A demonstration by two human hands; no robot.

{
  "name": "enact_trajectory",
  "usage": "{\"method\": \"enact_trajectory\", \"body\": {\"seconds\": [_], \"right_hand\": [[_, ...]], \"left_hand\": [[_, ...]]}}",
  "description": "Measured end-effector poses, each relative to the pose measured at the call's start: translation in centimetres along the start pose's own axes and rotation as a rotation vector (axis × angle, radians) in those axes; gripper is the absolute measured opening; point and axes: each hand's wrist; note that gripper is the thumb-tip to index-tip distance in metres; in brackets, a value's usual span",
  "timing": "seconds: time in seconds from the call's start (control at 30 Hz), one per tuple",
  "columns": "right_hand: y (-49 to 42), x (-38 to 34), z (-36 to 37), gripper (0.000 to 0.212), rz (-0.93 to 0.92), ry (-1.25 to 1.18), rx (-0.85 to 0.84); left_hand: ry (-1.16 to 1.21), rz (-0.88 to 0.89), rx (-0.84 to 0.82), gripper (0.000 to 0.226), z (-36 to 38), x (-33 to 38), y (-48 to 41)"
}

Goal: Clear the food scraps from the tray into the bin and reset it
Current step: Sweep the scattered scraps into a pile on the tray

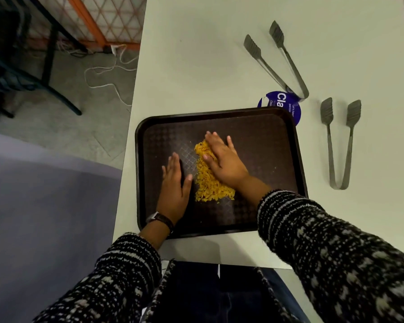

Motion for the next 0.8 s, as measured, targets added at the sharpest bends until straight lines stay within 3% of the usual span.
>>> {"method": "enact_trajectory", "body": {"seconds": [0.17, 0.43, 0.7, 0.8], "right_hand": [[2.0, -0.2, -0.7, 0.043, -0.039, -0.152, -0.005], [8.2, -0.7, 2.9, 0.045, 0.247, -0.298, 0.492], [8.2, -2.0, 6.3, 0.052, 0.333, -0.338, 0.586], [7.2, -2.5, 6.8, 0.066, 0.310, -0.351, 0.603]], "left_hand": [[0.019, -0.004, -0.016, 0.065, 0.5, 0.2, 0.1], [0.023, 0.101, 0.015, 0.055, 1.1, 2.2, -4.3], [-0.097, 0.254, -0.037, 0.049, 1.9, 2.8, -6.6], [-0.131, 0.326, -0.049, 0.049, 2.6, 3.1, -5.5]]}}
Point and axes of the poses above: each hand's wrist, its own y-axis away from the middle knuckle, its own z-axis out of the palm, x = y × z, and after that the axes turned 13 degrees about -y, right-handed
